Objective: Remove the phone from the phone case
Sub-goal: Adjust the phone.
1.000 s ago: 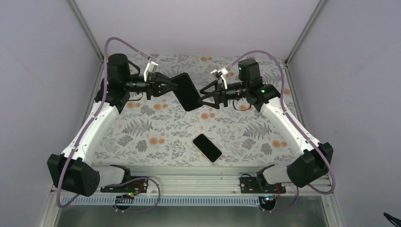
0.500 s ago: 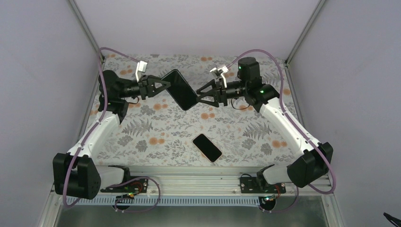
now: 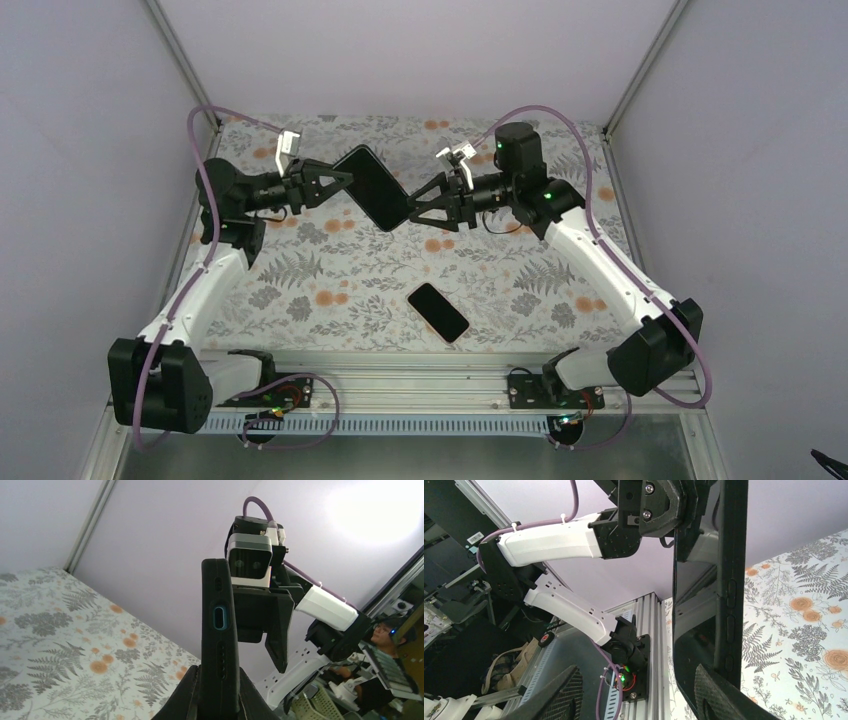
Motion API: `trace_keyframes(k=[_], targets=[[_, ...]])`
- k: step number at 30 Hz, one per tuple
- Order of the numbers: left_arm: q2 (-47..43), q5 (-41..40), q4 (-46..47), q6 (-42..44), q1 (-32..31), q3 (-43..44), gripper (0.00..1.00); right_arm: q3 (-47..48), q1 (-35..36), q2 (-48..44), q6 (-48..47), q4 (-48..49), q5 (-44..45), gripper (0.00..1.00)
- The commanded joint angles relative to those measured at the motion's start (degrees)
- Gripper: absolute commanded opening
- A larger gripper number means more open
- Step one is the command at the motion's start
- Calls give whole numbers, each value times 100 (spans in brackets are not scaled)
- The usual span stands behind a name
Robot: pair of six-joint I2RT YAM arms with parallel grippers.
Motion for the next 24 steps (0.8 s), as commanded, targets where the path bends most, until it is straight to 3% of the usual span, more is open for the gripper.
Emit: trace_keyframes(k=[1,19,22,24], targets=[[-285,205,-584,900,-180,414,2,-88,42,9,-109,-86,215,53],[-300,238,-2064,2077,-222,830,2,-108,-47,-152,-231,-224,329,52],[-288,217,-2051,2007,-181,831,3,-78,-141,-175,-216,-241,345,52],[-255,190,-1611,1518,-100,757,2,-39,-219,-179,-182,-262,360,52]])
